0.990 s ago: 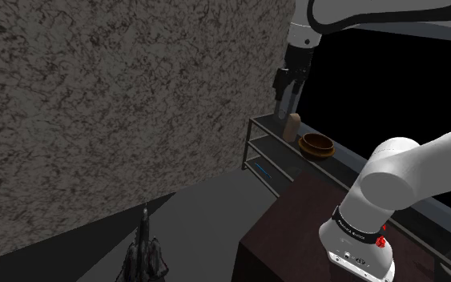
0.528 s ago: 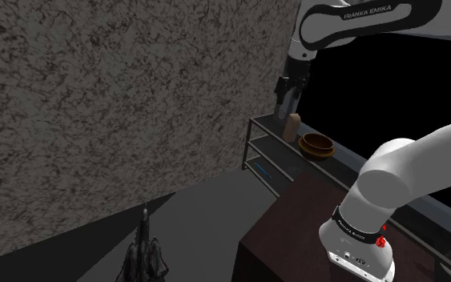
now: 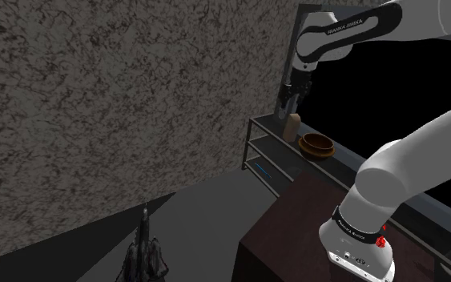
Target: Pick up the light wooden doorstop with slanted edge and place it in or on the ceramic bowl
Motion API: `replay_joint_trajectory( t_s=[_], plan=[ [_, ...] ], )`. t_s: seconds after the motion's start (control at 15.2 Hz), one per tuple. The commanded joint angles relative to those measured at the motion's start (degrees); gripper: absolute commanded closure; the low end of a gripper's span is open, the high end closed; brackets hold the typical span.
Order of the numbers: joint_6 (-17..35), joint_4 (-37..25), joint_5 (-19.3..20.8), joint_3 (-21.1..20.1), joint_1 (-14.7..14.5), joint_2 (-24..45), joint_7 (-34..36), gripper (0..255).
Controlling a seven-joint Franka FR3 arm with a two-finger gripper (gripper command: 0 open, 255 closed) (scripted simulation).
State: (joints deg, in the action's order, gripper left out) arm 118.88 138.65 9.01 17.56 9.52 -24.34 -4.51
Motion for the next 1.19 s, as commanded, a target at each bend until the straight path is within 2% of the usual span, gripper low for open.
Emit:
replay_joint_trajectory(
  t_s=[0.0, 0.4, 0.73, 1.12],
  plan=[
    [2.76, -1.28, -0.54, 2.27, 0.55, 3.92, -1.68, 0],
    [8.97, -5.64, -4.59, 8.18, 1.85, 14.83, -7.30, 0],
    [12.67, -10.81, -11.31, 11.89, 3.49, 25.05, -13.61, 0],
    [16.47, -10.08, -14.07, 11.82, 3.93, 28.70, -15.65, 0]
  ],
)
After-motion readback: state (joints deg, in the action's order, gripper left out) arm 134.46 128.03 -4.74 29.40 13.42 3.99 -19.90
